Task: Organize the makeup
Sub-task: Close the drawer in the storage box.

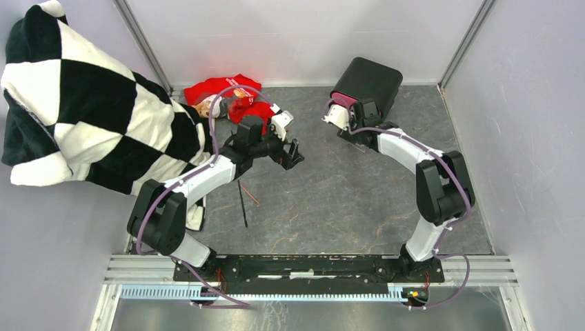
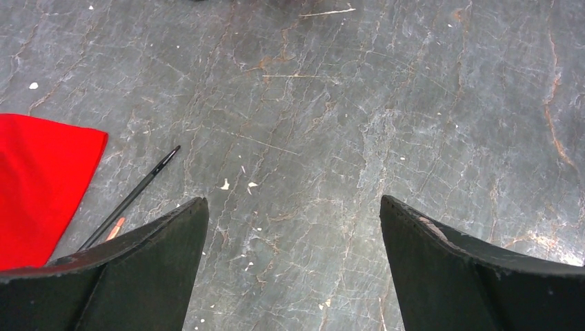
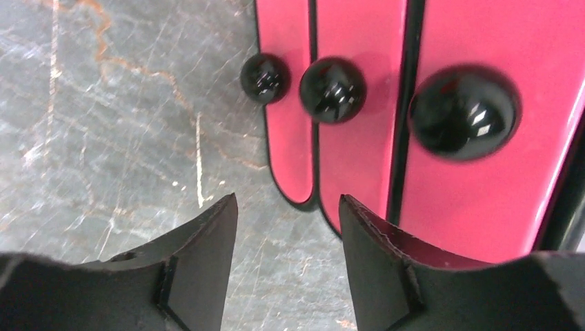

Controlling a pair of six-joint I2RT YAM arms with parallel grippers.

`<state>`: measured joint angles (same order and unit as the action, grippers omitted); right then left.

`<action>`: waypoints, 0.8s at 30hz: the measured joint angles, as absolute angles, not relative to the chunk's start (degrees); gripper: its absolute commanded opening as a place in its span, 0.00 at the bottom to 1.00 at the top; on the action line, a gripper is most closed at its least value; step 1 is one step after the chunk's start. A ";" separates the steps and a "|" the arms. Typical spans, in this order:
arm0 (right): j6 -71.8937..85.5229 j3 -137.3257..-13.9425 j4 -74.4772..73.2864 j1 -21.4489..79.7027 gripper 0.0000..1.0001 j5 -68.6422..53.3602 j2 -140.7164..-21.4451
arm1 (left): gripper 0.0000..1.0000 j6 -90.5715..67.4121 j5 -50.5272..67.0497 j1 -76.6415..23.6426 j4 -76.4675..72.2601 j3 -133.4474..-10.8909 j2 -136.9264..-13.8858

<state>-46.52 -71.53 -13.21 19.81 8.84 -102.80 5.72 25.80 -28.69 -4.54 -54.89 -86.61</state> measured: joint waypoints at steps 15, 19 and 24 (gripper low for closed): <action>-31.42 -66.17 -15.51 13.06 0.68 0.51 -84.31 | 0.89 0.43 25.71 -28.91 -2.98 -74.74 -101.25; -26.52 -65.01 -17.28 7.53 0.68 -4.64 -82.74 | 0.86 -5.50 27.07 -29.56 -1.37 -86.28 -110.06; -21.63 -61.56 -19.16 4.82 0.69 -11.86 -78.85 | 0.83 -14.87 30.22 -30.89 0.95 -99.29 -120.49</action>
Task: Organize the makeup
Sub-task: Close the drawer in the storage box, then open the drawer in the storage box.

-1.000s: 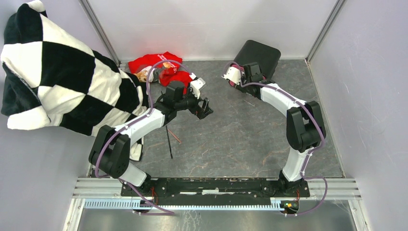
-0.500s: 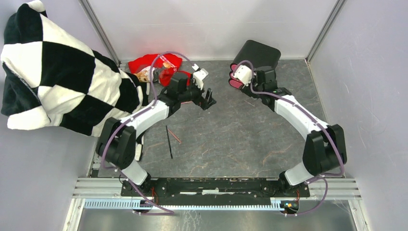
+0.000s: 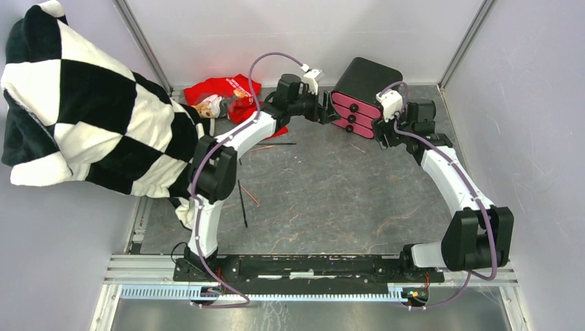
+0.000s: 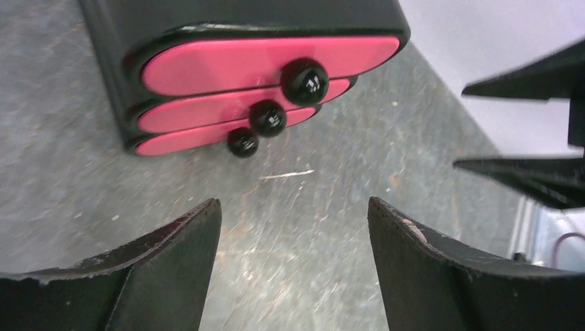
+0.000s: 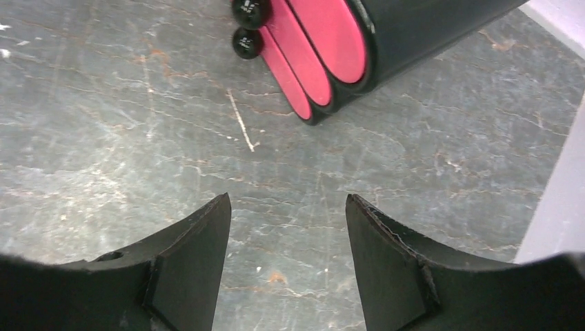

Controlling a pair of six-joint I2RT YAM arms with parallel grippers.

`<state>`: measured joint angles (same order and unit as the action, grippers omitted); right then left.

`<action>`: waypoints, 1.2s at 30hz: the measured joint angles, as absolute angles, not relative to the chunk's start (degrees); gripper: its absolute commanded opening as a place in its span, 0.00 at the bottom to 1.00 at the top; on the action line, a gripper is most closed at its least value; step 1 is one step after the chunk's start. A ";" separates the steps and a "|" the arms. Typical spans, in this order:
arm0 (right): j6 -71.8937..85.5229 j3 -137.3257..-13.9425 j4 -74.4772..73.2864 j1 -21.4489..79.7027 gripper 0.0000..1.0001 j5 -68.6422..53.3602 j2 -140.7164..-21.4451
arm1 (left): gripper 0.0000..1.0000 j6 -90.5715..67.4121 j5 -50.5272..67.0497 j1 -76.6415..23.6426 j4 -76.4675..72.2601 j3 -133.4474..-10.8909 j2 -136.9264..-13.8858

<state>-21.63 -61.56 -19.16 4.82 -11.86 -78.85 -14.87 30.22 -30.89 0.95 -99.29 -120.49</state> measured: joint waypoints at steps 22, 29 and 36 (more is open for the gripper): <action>-16.86 -56.05 -18.65 0.03 0.70 -22.85 -74.24 | 0.70 -45.93 38.13 -32.91 -5.54 -125.99 -144.27; -16.69 -55.33 -18.44 -1.72 0.70 -24.18 -74.08 | 0.58 -50.46 38.50 -32.91 -8.60 -127.33 -146.96; -16.64 -54.65 -17.82 -2.11 0.70 -25.43 -73.97 | 0.44 -54.13 39.44 -32.64 -10.66 -127.90 -148.33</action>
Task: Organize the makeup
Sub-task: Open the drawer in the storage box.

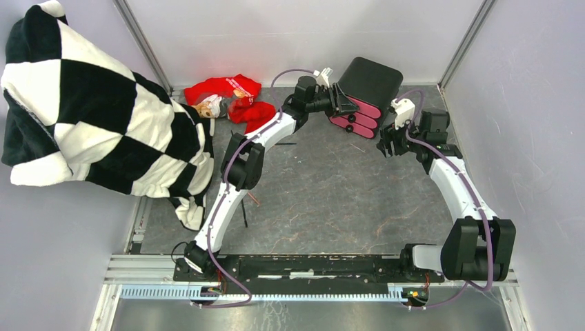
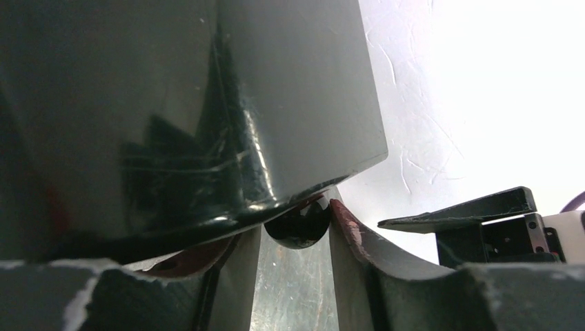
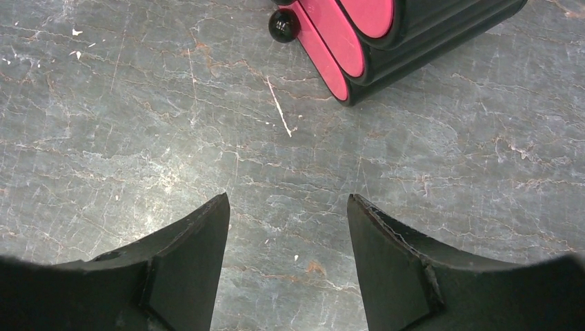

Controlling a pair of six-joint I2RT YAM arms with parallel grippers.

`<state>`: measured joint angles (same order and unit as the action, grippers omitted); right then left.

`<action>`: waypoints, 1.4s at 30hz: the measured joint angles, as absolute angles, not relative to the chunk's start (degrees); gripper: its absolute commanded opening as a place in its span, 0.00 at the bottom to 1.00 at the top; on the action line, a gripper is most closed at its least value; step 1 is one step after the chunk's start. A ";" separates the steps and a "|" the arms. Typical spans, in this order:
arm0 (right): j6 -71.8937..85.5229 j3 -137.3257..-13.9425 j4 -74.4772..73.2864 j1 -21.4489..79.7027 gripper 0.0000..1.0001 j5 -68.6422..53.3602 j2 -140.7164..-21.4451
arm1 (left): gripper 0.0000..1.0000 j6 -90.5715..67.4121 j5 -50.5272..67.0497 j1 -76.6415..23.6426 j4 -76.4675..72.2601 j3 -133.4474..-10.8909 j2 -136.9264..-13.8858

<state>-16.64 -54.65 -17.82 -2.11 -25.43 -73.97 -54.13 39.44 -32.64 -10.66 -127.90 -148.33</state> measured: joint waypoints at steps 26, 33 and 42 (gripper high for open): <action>-18.06 -53.84 -16.80 -2.74 0.70 -25.21 -71.94 | 0.67 -55.24 43.16 -32.32 -18.13 -89.36 -124.64; -18.26 -53.84 -16.82 -2.74 0.70 -25.43 -71.94 | 1.00 -47.86 44.64 -32.67 -12.97 -80.84 -118.63; -19.31 -53.84 -16.91 -2.74 0.70 -28.71 -71.94 | 1.00 -22.81 43.38 -29.78 3.95 -74.13 -108.20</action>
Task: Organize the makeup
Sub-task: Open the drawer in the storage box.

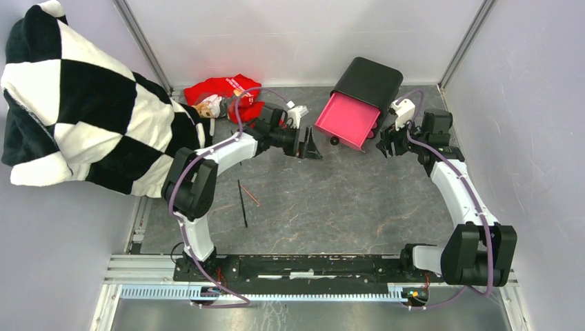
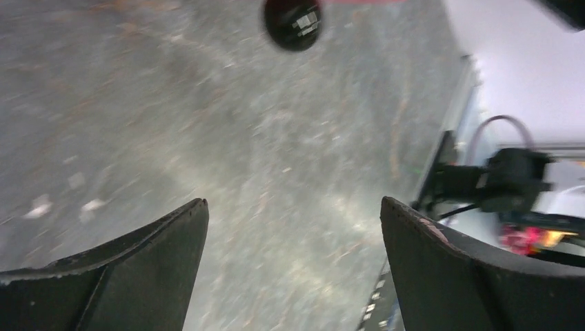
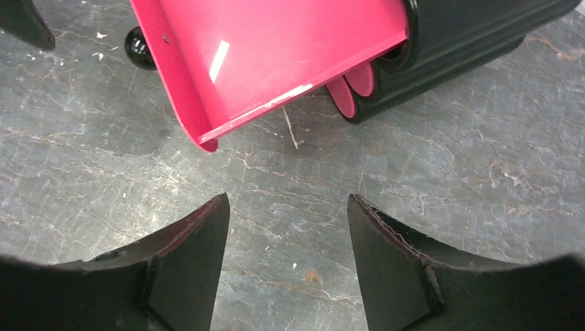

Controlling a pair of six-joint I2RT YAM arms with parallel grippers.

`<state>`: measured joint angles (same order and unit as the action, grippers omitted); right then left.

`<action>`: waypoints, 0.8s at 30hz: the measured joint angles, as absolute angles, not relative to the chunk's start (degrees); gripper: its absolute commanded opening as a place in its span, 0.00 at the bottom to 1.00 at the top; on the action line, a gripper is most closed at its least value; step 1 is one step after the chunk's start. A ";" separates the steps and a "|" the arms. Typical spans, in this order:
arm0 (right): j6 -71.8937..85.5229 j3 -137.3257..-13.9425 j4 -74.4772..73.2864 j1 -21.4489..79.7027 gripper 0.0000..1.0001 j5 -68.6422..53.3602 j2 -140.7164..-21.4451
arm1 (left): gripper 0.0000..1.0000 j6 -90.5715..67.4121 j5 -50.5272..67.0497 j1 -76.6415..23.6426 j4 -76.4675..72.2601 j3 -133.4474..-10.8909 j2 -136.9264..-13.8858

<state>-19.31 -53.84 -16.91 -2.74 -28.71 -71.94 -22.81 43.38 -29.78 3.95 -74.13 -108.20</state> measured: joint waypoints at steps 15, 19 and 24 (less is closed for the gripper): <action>-22.50 -53.76 -17.04 1.76 0.70 -32.42 -71.59 | 0.89 21.10 11.14 -23.97 25.50 -68.86 -100.71; -22.92 -53.76 -17.32 1.89 0.69 -32.42 -72.05 | 0.86 26.74 7.70 -20.45 29.23 -71.70 -103.02; -23.40 -53.76 -17.74 1.89 0.69 -32.40 -72.36 | 0.81 31.22 6.44 -17.67 32.21 -76.90 -108.16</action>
